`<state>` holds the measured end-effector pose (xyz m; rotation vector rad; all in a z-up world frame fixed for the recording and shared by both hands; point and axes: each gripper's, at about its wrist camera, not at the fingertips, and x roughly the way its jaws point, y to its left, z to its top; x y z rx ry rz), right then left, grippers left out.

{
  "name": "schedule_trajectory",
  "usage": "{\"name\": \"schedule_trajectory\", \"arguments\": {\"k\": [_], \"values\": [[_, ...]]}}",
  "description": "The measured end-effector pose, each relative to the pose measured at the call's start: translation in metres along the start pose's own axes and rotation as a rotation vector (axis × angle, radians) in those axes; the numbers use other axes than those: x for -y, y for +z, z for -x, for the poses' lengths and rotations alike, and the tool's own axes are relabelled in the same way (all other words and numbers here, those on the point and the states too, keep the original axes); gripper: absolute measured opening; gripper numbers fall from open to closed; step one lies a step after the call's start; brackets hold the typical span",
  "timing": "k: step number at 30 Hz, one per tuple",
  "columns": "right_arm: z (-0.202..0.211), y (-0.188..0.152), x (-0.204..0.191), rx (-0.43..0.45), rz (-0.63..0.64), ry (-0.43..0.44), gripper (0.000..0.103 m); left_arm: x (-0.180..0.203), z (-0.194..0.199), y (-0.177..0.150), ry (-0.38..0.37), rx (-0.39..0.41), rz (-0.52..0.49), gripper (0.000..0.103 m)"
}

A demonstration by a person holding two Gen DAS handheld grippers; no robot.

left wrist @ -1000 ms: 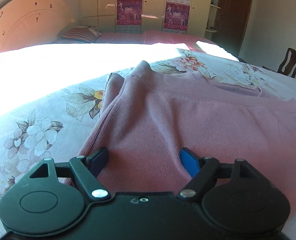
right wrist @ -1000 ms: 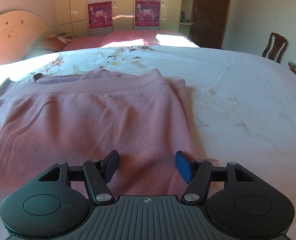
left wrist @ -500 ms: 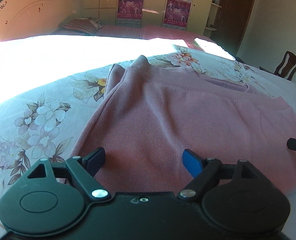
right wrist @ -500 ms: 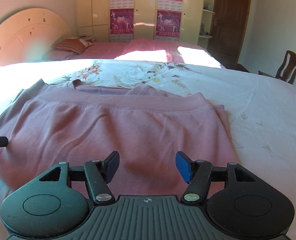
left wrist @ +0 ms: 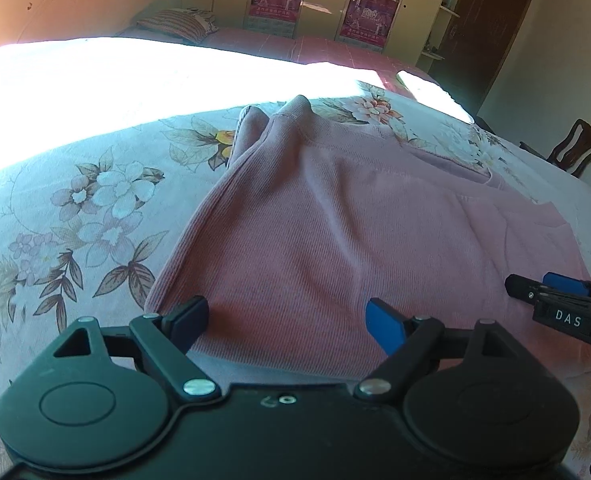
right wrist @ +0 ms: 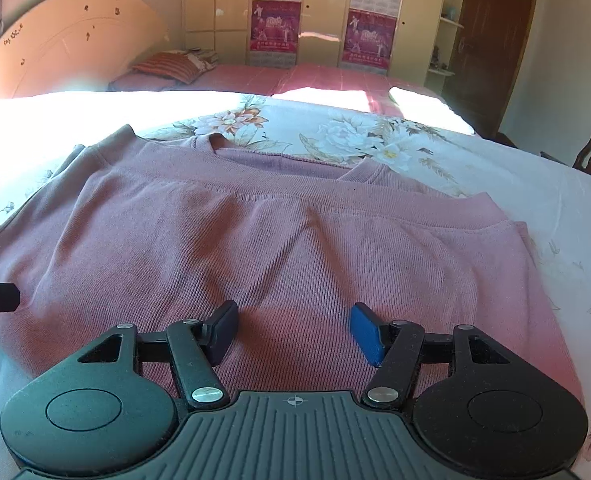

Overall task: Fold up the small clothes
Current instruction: 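Move both grippers to the folded edge of the sweatshirt, then grasp the folded edge with the left gripper and lift it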

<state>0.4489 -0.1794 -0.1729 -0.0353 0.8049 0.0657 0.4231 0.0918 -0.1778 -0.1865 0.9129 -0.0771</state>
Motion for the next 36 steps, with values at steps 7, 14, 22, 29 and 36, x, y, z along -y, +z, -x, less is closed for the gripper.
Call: {"name": "schedule_trajectory", "arguments": {"k": [7, 14, 22, 29, 36], "values": [[0.01, -0.011, -0.001, 0.005, -0.011, -0.002, 0.062, -0.028, 0.009, -0.027, -0.105, -0.102, 0.231, 0.085], [0.011, -0.013, -0.002, 0.008, -0.019, -0.005, 0.062, -0.045, -0.01, -0.028, -0.25, -0.009, 0.433, 0.099], [0.012, -0.005, -0.002, 0.06, -0.032, -0.022, 0.062, -0.053, -0.047, -0.012, -0.318, 0.106, 0.579, 0.044], [-0.004, -0.003, -0.014, 0.039, 0.014, -0.064, 0.062, -0.058, -0.057, -0.011, -0.321, 0.116, 0.589, 0.017], [-0.02, -0.007, -0.01, 0.024, -0.006, -0.065, 0.062, -0.021, -0.021, 0.016, -0.323, 0.228, 0.336, 0.016]]}}
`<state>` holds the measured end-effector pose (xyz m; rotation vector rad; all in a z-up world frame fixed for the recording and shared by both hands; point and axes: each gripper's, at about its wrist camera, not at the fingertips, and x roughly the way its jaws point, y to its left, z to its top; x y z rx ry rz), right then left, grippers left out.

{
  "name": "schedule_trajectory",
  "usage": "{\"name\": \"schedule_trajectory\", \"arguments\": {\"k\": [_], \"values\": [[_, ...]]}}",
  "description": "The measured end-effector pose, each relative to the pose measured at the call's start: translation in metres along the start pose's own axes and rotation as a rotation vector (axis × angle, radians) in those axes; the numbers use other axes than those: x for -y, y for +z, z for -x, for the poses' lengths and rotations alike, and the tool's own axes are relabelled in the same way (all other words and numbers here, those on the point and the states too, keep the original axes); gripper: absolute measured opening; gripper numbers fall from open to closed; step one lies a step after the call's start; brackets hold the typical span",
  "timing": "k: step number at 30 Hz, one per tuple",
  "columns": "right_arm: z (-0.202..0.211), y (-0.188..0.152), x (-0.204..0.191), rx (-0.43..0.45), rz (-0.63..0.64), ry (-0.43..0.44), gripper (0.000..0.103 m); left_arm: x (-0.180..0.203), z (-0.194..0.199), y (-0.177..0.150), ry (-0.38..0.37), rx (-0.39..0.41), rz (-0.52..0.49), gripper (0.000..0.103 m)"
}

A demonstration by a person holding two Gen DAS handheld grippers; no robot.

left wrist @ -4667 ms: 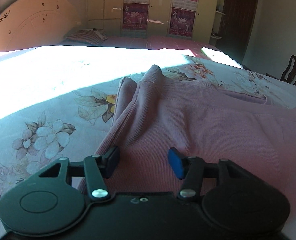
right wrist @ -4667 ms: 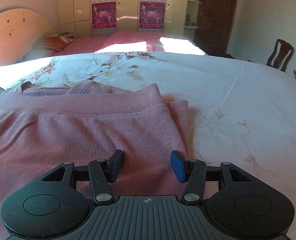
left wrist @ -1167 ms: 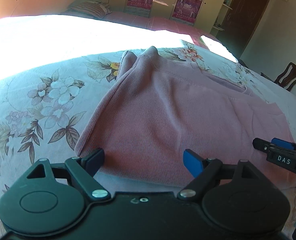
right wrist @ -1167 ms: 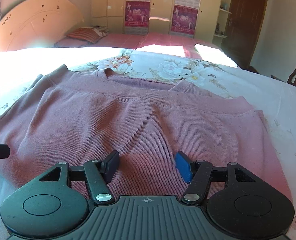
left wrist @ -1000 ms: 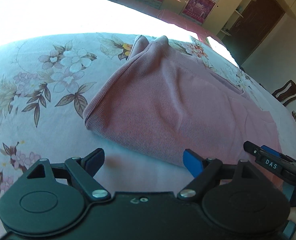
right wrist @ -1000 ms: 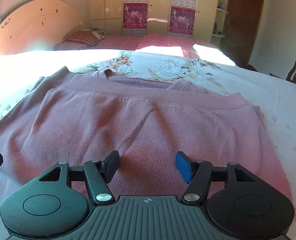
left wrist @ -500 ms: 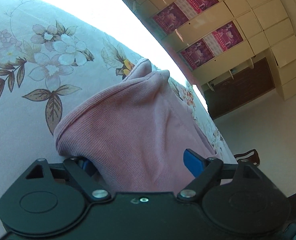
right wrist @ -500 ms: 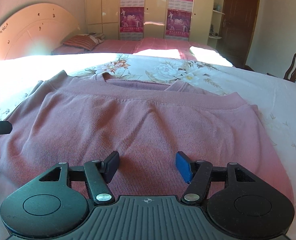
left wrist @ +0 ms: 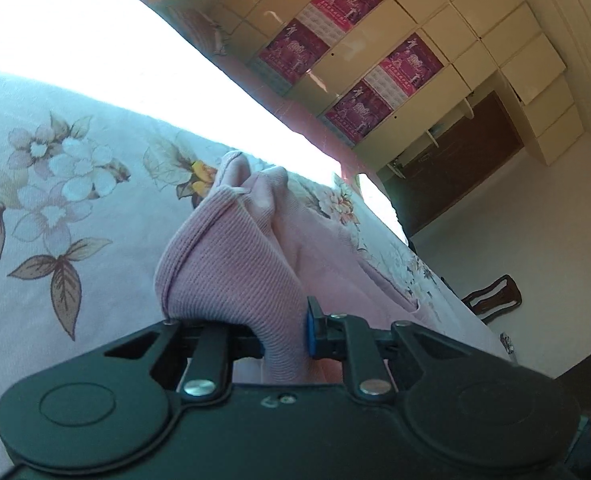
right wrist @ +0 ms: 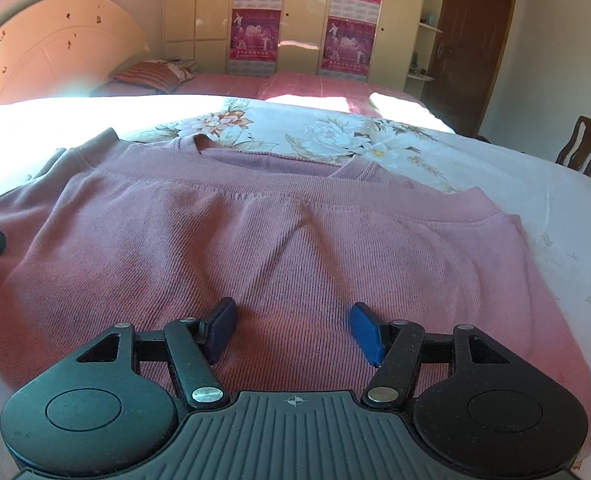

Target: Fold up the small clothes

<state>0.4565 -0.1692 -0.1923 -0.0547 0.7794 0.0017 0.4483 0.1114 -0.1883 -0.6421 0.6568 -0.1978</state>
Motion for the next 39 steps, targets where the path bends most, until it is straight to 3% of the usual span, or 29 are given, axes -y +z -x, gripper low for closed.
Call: {"name": "schedule_trajectory", "arguments": {"k": [4, 8, 14, 18, 19, 21, 22, 23, 25, 28, 31, 33, 37, 39], "values": [[0.003, 0.005, 0.011, -0.009, -0.035, 0.059, 0.062, 0.064, 0.002, 0.003, -0.053, 0.028, -0.214, 0.016], [0.021, 0.003, 0.049, 0.025, -0.14, 0.122, 0.062, 0.135, -0.013, -0.012, -0.128, 0.013, -0.391, 0.016], [0.053, -0.01, 0.143, 0.041, -0.222, 0.081, 0.062, 0.224, -0.062, -0.092, -0.213, -0.116, -0.616, 0.016], [0.065, -0.026, 0.205, 0.012, -0.266, 0.026, 0.062, 0.246, -0.102, -0.157, -0.184, -0.275, -0.738, 0.017], [0.068, -0.029, 0.216, 0.006, -0.28, 0.02, 0.062, 0.248, -0.107, -0.169, -0.162, -0.305, -0.769, 0.023], [0.074, -0.032, 0.236, 0.007, -0.323, 0.033, 0.062, 0.249, -0.098, -0.184, -0.146, -0.281, -0.828, 0.03], [0.078, -0.032, 0.243, 0.016, -0.351, 0.05, 0.062, 0.25, -0.092, -0.185, -0.147, -0.283, -0.842, 0.042], [0.081, -0.03, 0.248, 0.028, -0.376, 0.08, 0.062, 0.252, -0.086, -0.184, -0.153, -0.293, -0.841, 0.063], [0.082, -0.021, 0.254, 0.037, -0.409, 0.147, 0.062, 0.249, -0.067, -0.174, -0.169, -0.268, -0.807, 0.081], [0.075, -0.006, 0.248, 0.032, -0.428, 0.27, 0.062, 0.241, -0.046, -0.147, -0.157, -0.209, -0.752, 0.082], [0.055, 0.005, 0.235, -0.018, -0.43, 0.36, 0.062, 0.227, -0.056, -0.117, -0.029, -0.132, -0.703, 0.083], [0.04, 0.011, 0.226, -0.04, -0.424, 0.383, 0.062, 0.212, -0.066, -0.1, 0.06, -0.116, -0.655, 0.081], [0.018, 0.016, 0.212, -0.073, -0.389, 0.402, 0.061, 0.187, -0.077, -0.083, 0.138, -0.117, -0.577, 0.081], [0.015, 0.015, 0.208, -0.096, -0.37, 0.425, 0.048, 0.178, -0.078, -0.081, 0.148, -0.121, -0.565, 0.082]]}}
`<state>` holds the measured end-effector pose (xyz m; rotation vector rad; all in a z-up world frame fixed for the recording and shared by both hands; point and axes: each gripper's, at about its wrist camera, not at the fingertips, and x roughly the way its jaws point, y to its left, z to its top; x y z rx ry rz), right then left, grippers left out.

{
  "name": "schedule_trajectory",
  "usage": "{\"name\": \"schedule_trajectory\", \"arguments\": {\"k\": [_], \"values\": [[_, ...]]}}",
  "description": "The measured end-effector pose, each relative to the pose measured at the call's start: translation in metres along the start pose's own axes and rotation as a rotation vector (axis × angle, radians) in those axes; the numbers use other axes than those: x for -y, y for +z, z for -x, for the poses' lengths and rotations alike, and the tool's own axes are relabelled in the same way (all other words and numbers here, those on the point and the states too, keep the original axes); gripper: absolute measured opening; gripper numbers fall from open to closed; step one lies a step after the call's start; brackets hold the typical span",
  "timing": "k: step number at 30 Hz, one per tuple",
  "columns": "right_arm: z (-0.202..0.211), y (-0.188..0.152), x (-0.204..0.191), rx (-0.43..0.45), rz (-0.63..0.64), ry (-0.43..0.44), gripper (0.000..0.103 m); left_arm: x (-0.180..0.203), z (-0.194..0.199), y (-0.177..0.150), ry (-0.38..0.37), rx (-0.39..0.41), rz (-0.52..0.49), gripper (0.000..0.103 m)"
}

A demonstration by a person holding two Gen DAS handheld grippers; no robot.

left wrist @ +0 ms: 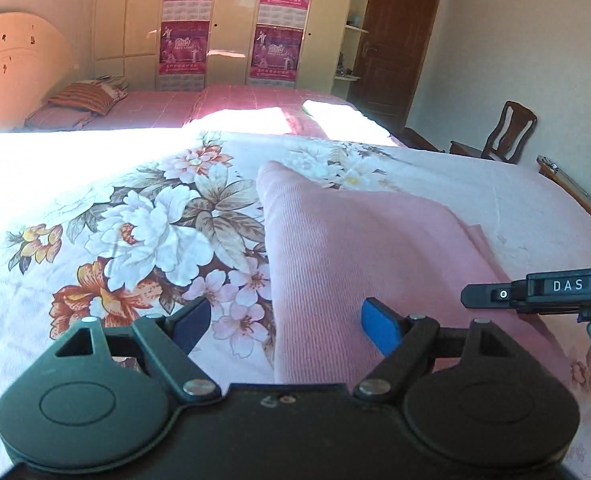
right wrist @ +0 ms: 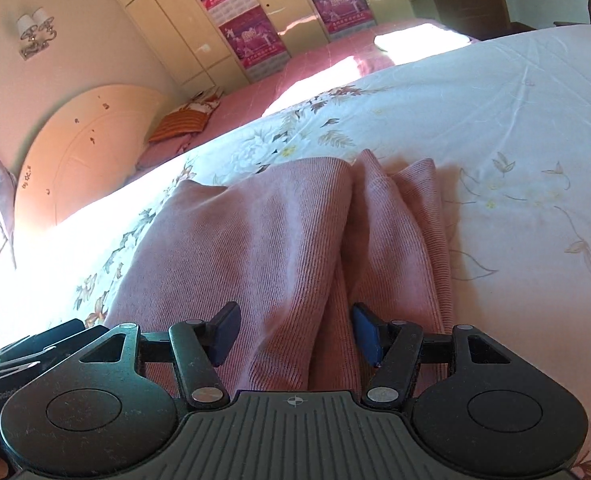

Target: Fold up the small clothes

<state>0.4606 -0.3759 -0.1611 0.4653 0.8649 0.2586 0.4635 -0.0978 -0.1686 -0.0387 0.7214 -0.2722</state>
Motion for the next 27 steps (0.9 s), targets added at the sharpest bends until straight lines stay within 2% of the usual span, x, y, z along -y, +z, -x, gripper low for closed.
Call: {"name": "schedule_trajectory", "arguments": {"k": [1, 3, 5, 11, 12, 13, 15, 21, 24, 25, 27], "values": [[0.0, -0.001, 0.0, -0.008, 0.0, 0.004, 0.039, -0.002, -0.002, -0.001, -0.005, 0.0, 0.002, 0.082], [0.0, 0.0, 0.002, -0.009, -0.008, 0.01, 0.037, -0.007, -0.001, -0.002, -0.01, 0.001, 0.007, 0.082], [-0.004, 0.002, 0.003, -0.006, 0.0, 0.011, 0.031, -0.008, -0.002, -0.006, -0.016, -0.003, 0.022, 0.083], [-0.017, 0.001, 0.0, 0.009, 0.02, -0.003, 0.03, -0.005, -0.01, -0.008, -0.009, -0.004, 0.025, 0.085], [-0.014, 0.001, 0.0, 0.012, 0.023, -0.005, 0.024, -0.004, -0.009, -0.008, -0.01, 0.0, 0.02, 0.085], [-0.01, 0.002, 0.001, 0.019, 0.021, 0.002, 0.011, -0.002, -0.009, -0.008, -0.011, 0.003, 0.012, 0.084], [0.004, 0.003, -0.003, 0.051, 0.041, -0.001, 0.01, 0.001, -0.007, -0.007, -0.02, 0.015, 0.0, 0.084], [0.044, 0.011, -0.015, 0.171, 0.137, -0.079, 0.009, 0.02, 0.001, -0.003, -0.095, 0.036, 0.019, 0.084], [0.054, 0.006, -0.001, 0.169, 0.115, -0.115, 0.009, 0.033, -0.004, -0.01, -0.114, 0.003, -0.008, 0.085], [0.048, 0.004, 0.009, 0.122, 0.075, -0.105, 0.009, 0.036, -0.009, -0.015, -0.103, -0.023, -0.017, 0.085], [0.037, -0.003, 0.024, 0.083, 0.02, -0.12, 0.009, 0.035, -0.019, -0.023, -0.109, -0.071, 0.005, 0.086]]}}
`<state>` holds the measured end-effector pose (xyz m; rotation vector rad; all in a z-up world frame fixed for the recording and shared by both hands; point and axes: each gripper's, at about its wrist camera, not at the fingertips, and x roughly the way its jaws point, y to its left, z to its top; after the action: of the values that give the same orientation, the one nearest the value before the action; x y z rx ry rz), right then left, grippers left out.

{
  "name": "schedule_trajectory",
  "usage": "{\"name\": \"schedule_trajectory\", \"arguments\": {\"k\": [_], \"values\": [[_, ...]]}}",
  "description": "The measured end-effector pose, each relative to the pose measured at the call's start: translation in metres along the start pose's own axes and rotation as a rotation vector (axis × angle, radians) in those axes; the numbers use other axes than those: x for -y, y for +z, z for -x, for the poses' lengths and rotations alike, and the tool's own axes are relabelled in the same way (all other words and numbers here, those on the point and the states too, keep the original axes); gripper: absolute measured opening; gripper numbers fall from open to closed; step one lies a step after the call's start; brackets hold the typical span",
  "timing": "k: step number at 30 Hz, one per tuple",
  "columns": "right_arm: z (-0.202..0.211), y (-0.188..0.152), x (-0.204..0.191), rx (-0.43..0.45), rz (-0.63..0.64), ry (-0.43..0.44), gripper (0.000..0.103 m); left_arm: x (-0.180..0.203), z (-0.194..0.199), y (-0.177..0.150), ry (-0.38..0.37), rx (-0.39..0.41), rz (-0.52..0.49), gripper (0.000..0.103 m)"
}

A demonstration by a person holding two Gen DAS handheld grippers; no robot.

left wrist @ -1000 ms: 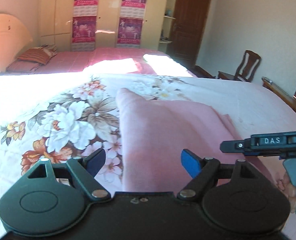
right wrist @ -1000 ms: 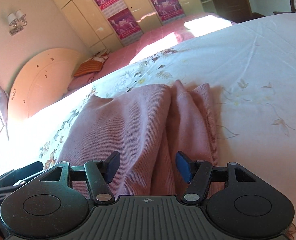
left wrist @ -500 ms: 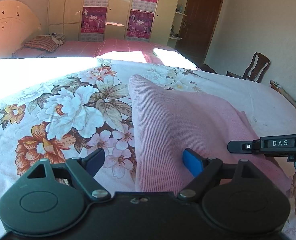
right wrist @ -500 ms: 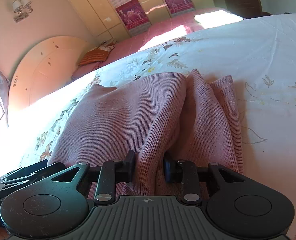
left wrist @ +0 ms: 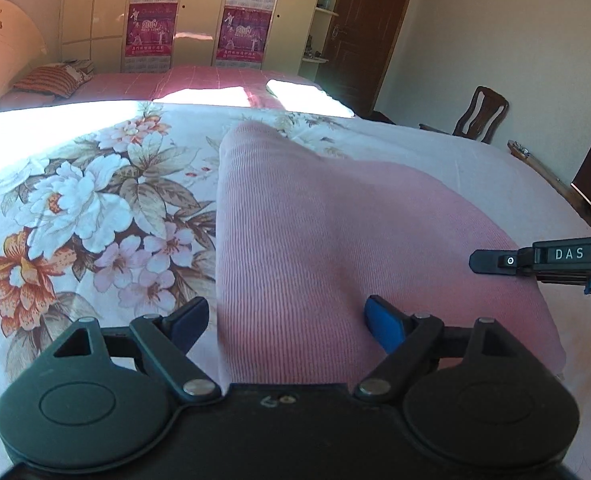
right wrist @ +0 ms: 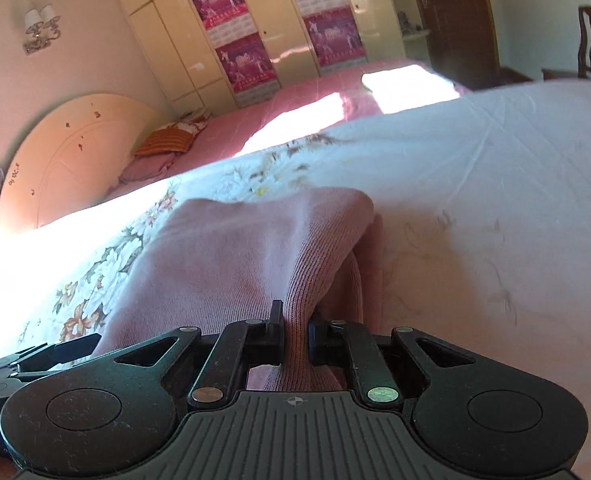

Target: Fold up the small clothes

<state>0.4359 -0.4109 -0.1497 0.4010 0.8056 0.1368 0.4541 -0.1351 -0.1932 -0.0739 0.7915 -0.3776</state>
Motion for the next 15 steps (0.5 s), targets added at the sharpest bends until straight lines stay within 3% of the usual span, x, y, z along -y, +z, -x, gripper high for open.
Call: {"name": "schedule_trajectory", "arguments": {"k": [4, 8, 11, 15], "values": [[0.002, -0.009, 0.008, -0.043, -0.038, 0.005, 0.01, -0.012, -0.002, 0.001, -0.02, -0.032, 0.083, 0.089], [0.034, -0.006, 0.006, -0.004, -0.03, -0.016, 0.011, -0.005, 0.011, 0.004, -0.011, -0.006, 0.019, 0.087], [0.049, -0.012, -0.012, 0.029, 0.056, -0.041, 0.011, 0.001, 0.008, 0.0, -0.001, -0.015, -0.027, 0.087], [0.032, -0.042, -0.014, -0.083, 0.083, -0.085, 0.011, -0.003, 0.004, -0.002, -0.012, -0.03, 0.022, 0.089]]}}
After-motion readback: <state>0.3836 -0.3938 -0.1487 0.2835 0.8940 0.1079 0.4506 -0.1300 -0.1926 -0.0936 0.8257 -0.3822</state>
